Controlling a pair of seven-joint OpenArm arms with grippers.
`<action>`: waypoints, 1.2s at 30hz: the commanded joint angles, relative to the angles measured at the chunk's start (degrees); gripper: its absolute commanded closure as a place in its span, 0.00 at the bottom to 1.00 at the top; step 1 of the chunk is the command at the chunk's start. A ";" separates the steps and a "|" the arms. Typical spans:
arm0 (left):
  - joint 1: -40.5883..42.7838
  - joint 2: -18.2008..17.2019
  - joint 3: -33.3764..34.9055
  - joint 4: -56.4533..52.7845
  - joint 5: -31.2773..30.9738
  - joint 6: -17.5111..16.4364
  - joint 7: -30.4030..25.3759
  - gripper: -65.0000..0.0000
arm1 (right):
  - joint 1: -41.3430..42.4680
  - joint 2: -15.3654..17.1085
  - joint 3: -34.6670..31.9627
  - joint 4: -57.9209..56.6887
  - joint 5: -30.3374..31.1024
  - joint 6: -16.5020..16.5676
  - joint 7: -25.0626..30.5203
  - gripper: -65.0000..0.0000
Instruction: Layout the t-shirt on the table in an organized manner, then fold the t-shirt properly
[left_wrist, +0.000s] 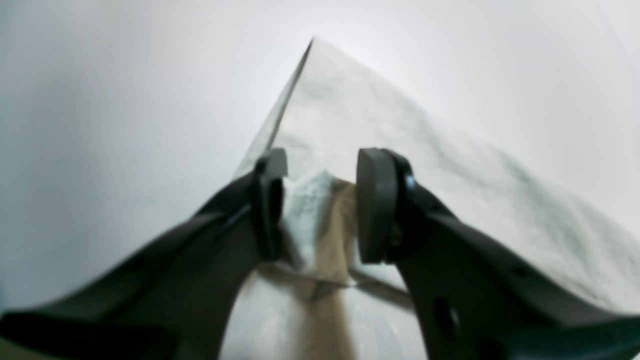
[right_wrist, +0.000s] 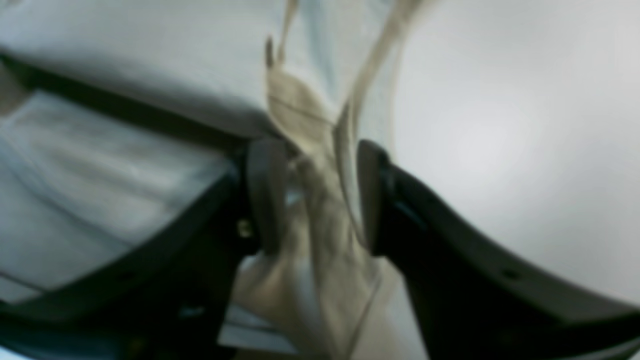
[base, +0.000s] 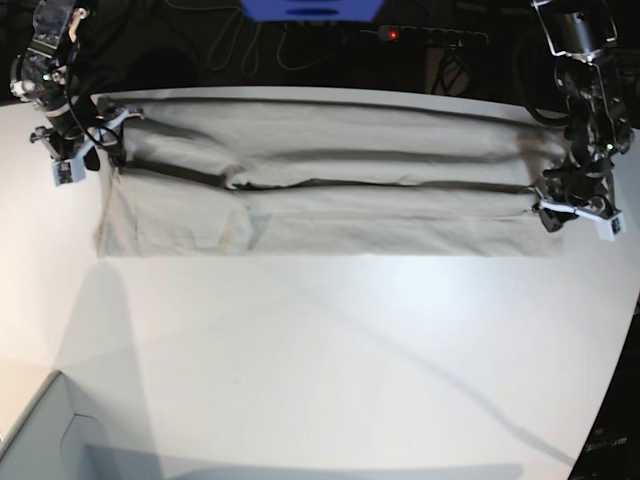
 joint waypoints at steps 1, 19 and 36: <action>-0.56 -1.01 -0.42 1.10 -0.62 -0.28 -1.04 0.65 | 0.27 1.53 0.37 1.05 0.75 -0.03 1.38 0.55; -0.56 -0.93 -0.42 1.10 -0.80 -0.19 -0.78 0.65 | 9.24 -0.84 -1.48 6.67 0.84 -0.03 0.85 0.53; 0.32 -1.01 -0.42 1.01 -0.71 -0.19 -0.78 0.27 | 8.18 -1.37 -9.48 -2.82 0.75 -0.03 -4.42 0.53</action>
